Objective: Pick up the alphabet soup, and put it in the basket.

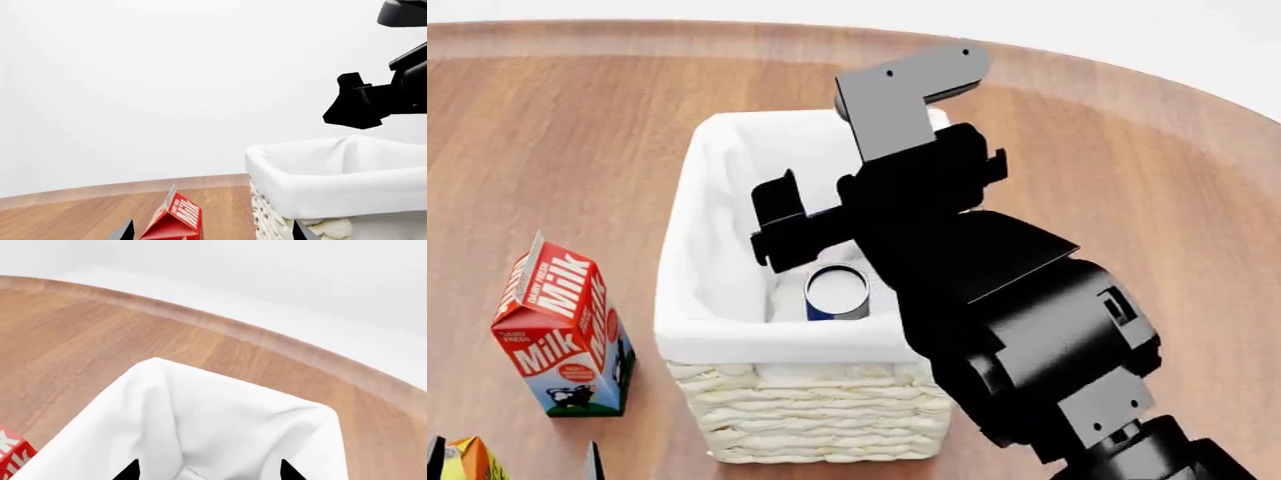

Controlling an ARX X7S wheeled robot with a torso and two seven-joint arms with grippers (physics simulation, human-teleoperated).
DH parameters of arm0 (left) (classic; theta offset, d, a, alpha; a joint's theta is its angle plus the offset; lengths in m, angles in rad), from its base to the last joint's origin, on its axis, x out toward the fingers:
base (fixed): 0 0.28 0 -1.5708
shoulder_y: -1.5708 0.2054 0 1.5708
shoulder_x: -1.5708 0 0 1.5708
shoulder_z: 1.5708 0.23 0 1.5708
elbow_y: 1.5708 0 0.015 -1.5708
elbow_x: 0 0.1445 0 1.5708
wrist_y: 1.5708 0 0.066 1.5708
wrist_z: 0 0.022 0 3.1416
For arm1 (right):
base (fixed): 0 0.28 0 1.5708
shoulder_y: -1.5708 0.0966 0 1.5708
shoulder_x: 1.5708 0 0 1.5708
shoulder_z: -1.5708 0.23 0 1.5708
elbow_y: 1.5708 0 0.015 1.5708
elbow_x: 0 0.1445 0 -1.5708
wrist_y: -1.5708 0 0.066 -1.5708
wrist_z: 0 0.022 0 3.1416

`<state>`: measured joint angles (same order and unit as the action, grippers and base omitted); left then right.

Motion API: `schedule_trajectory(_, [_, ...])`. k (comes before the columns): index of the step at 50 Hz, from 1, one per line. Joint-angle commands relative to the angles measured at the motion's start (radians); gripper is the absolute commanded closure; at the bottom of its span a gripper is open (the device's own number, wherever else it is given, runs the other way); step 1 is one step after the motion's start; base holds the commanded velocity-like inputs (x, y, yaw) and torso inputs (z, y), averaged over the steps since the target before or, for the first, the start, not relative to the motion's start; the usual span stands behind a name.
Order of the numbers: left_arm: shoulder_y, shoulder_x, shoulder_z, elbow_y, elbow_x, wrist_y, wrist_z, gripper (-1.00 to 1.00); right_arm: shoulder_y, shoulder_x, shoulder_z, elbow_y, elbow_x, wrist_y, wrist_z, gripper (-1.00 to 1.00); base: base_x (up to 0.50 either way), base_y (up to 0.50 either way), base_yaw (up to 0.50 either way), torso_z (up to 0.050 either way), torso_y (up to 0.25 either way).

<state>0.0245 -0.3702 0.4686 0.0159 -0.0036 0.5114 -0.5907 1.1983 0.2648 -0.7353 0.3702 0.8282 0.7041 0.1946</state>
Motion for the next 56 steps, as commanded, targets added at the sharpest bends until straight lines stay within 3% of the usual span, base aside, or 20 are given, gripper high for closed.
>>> schedule_trajectory(1, [0.0,0.0,0.001,0.0,0.003,0.0,-0.006,-1.0,-0.138,0.159,0.046,-0.352,0.057,-0.004,0.08,-1.0,0.0,0.0,0.0,0.0,0.0])
schedule_trajectory(7, [0.001,-0.001,0.001,-0.001,0.001,0.002,-0.006,-1.0,-0.257,0.245,0.086,-0.475,0.06,-0.096,0.09,-1.0,0.0,0.0,0.0,0.0,0.0])
schedule_trajectory(13, [-0.003,0.0,0.001,-0.008,0.002,0.002,-0.008,-1.0,-0.492,0.383,0.17,-0.644,0.035,-0.308,0.09,-1.0,0.0,0.0,0.0,0.0,0.0])
schedule_trajectory(24, [0.008,-0.018,-0.026,0.015,-0.015,0.012,-0.027,-1.0,-0.801,0.484,0.278,-0.725,-0.1,-0.608,0.169,-1.0,0.0,0.0,0.0,0.0,0.0])
schedule_trajectory(38, [0.015,-0.026,-0.042,0.026,-0.022,0.018,-0.043,-1.0,-1.11,0.455,0.342,-0.629,-0.247,-0.973,0.164,-1.0,0.0,0.0,0.0,0.0,0.0])
schedule_trajectory(56, [0.02,-0.037,-0.069,0.023,-0.026,0.045,-0.068,-1.0,-1.206,0.307,0.374,-0.422,-0.387,-1.256,0.158,-1.0,0.0,0.0,0.0,0.0,0.0])
